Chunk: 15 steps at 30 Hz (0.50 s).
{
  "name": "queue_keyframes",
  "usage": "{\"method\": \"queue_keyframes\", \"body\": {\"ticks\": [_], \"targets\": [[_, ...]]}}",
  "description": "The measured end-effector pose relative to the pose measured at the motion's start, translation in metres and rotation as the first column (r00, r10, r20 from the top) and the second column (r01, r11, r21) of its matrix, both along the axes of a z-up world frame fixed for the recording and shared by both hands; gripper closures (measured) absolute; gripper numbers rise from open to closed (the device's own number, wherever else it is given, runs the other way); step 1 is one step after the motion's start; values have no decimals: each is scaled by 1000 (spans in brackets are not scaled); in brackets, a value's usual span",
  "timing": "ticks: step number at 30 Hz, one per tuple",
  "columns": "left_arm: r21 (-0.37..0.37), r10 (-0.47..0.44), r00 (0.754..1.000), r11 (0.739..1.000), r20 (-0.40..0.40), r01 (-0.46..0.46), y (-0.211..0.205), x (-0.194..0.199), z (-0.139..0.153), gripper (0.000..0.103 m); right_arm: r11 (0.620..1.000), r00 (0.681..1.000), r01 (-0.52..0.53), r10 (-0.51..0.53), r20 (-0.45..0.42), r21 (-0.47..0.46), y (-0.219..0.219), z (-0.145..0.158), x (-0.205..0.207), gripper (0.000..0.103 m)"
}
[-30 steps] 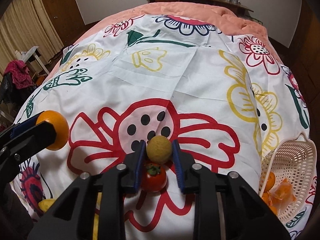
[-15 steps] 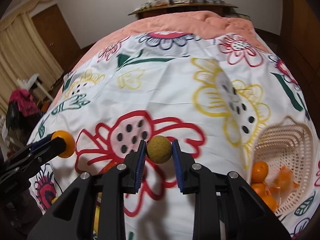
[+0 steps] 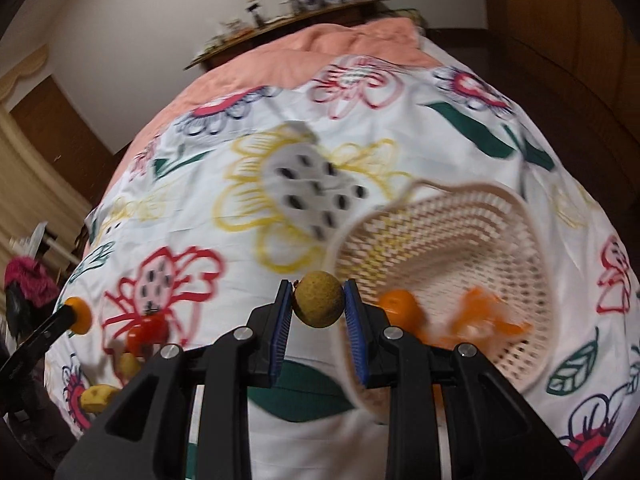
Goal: Organize fruits
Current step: 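Carry the kiwi into the basket and open the right tool while the left tool holds the orange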
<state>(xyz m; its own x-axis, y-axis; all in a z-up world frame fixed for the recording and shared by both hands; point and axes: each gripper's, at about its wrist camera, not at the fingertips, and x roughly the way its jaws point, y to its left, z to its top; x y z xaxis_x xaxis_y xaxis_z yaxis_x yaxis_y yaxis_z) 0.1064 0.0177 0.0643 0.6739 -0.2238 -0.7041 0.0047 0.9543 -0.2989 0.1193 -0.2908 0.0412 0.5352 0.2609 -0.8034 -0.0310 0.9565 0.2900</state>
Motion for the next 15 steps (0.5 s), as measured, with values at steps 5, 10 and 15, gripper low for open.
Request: {"method": "queue_keyframes", "body": {"ticks": [5, 10, 15], "targets": [[10, -12, 1000, 1000, -6, 12, -7, 2, 1, 57, 998, 997, 64, -64, -40, -7, -28, -18, 0, 76], [20, -28, 1000, 999, -11, 28, -15, 4, 1, 57, 995, 993, 96, -96, -76, 4, -43, -34, 1, 76], [28, -43, 999, 999, 1, 43, -21, 4, 6, 57, 993, 988, 117, -114, -101, 24, -51, -43, 2, 75]]}}
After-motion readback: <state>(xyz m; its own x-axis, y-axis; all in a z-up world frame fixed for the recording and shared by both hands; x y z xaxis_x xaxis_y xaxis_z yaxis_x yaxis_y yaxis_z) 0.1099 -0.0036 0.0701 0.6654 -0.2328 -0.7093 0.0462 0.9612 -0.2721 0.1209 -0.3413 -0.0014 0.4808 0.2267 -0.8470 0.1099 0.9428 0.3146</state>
